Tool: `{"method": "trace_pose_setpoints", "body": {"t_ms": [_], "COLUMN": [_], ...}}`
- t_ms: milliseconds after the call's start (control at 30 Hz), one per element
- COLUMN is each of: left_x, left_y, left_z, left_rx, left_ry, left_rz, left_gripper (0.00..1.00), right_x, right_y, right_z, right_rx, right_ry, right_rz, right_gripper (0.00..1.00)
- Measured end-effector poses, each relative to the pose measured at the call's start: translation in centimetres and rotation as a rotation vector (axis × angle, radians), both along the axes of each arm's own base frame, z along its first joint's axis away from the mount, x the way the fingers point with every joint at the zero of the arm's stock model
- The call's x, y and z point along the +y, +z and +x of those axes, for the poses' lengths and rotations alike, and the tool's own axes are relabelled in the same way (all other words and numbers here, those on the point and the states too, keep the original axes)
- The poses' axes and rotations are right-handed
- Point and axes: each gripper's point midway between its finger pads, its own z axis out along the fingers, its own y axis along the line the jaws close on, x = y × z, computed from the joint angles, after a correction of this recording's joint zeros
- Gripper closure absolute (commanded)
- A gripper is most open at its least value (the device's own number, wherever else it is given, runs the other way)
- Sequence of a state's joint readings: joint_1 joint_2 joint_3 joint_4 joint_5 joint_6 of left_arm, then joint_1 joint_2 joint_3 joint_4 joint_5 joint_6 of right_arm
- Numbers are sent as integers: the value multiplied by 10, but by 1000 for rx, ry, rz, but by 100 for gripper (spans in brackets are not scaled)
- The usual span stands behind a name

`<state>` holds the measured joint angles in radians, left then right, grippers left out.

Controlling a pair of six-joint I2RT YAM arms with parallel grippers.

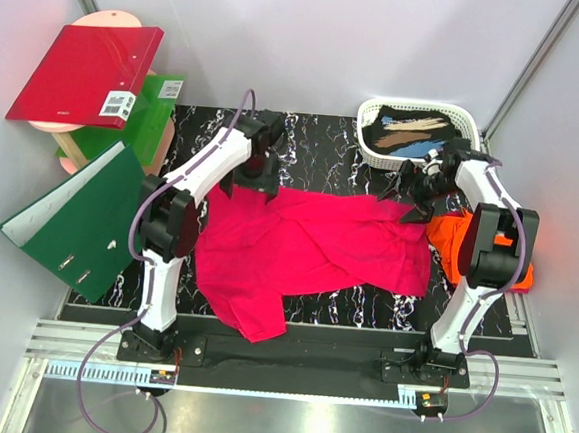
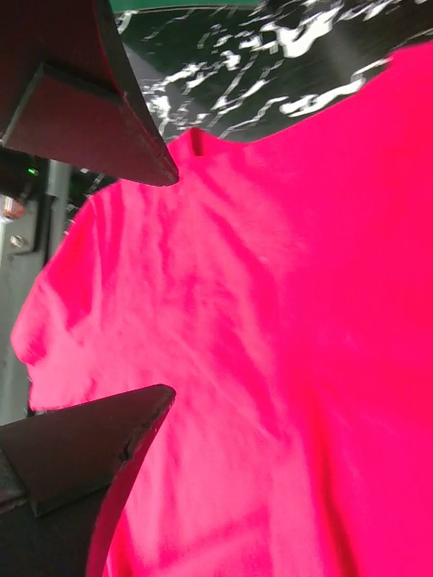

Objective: Fold and stack the t-shirts
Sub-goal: Fold the flattened tshirt in 1/3 of the way

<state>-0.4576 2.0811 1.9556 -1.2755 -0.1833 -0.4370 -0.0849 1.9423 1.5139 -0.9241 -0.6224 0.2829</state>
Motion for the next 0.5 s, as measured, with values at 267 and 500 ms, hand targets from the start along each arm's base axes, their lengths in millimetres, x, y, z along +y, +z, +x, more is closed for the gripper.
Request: {"method": "trace_pose_setpoints", "body": {"t_ms": [267, 500], "left_x": [13, 12], "left_y": [-31, -31], "left_z": [-21, -20], "left_rx": [84, 67], "left_ry": [12, -6], "left_rz": [32, 19], "left_gripper": [91, 100], "right_x": [4, 9], "right_y": [27, 26], "right_z": [2, 11], "right_rx": [-112, -176], "right_ry": [4, 68], "right_rz": [9, -202], "right_gripper": [100, 100]}}
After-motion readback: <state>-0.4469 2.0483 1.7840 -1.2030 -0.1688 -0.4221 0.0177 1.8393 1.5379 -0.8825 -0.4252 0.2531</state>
